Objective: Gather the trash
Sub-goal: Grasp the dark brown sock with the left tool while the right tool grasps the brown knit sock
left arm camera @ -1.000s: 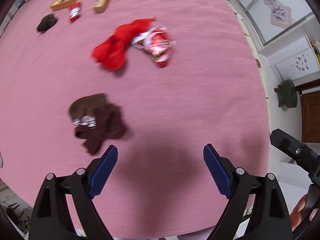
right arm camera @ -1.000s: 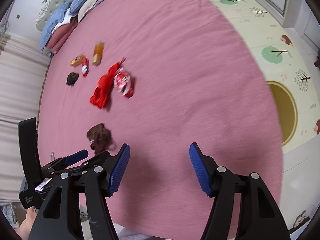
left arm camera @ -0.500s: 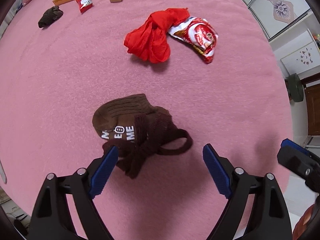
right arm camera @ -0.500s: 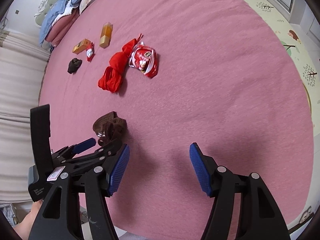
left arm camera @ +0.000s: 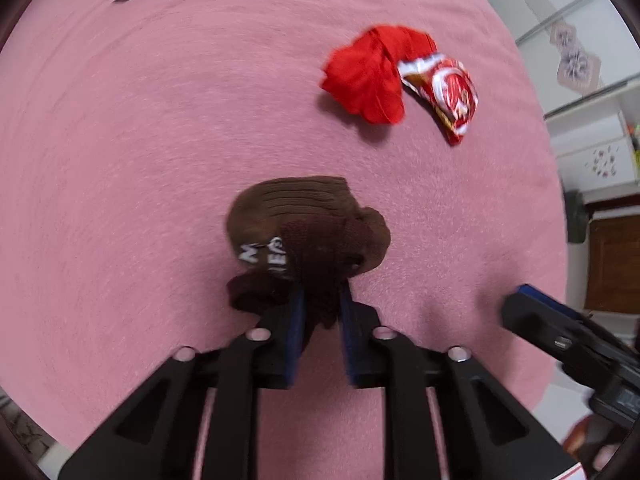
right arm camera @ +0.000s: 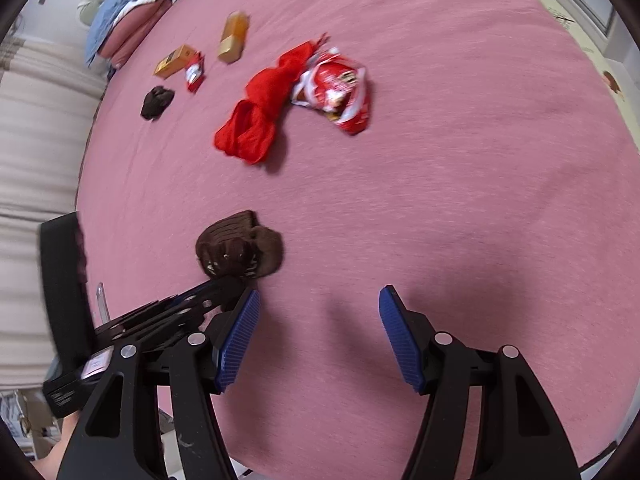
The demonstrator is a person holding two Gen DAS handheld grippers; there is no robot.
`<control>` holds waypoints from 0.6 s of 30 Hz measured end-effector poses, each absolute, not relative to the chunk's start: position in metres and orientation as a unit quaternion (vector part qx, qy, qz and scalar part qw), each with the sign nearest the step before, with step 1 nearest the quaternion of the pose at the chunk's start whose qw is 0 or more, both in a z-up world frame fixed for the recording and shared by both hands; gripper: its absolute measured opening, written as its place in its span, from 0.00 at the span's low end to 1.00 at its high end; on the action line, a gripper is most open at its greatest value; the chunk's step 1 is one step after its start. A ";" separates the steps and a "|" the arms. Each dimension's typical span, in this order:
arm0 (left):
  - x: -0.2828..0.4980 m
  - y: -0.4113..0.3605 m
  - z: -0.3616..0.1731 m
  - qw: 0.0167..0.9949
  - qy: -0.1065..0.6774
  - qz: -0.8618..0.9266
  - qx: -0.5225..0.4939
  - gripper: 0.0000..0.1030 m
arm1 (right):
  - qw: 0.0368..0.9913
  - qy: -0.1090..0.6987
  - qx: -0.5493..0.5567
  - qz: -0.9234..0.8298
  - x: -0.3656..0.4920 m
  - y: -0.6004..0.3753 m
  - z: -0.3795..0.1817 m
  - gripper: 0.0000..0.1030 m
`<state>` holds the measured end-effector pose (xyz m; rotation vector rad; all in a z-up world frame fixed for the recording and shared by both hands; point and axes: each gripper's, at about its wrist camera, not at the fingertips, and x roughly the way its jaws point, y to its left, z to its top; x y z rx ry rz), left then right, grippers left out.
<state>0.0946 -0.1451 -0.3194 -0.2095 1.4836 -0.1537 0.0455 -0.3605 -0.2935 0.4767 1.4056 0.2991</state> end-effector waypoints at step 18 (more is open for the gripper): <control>0.098 -0.058 -0.325 0.715 0.670 -0.024 -0.197 0.15 | 0.703 0.671 0.177 0.158 0.093 -0.279 -0.339 0.52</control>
